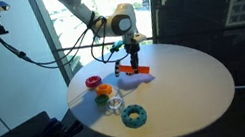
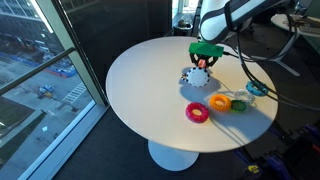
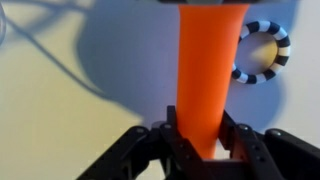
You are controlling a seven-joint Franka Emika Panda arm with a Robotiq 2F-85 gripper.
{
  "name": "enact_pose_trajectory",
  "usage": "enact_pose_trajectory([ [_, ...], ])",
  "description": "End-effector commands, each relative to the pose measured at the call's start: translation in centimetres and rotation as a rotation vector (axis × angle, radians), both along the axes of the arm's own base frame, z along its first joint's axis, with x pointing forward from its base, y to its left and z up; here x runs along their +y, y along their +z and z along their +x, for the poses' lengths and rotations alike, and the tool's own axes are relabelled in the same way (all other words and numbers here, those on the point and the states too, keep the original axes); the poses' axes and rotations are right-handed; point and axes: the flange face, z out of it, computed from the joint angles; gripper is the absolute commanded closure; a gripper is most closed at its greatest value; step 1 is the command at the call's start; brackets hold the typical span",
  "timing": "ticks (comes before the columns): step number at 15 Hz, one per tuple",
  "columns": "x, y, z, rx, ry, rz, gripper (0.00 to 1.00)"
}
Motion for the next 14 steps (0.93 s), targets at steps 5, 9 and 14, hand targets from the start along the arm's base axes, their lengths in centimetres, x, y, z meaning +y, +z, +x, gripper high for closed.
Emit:
enact_pose_trajectory([
  [5,-0.6,3.8,0.9,-0.058,-0.025,-0.038,0.84],
  [9,-1.0,5.1,1.3,-0.091,-0.035,-0.075,0.84],
  [14,-1.1,6.3,1.7,-0.132,-0.044,-0.143,0.84],
])
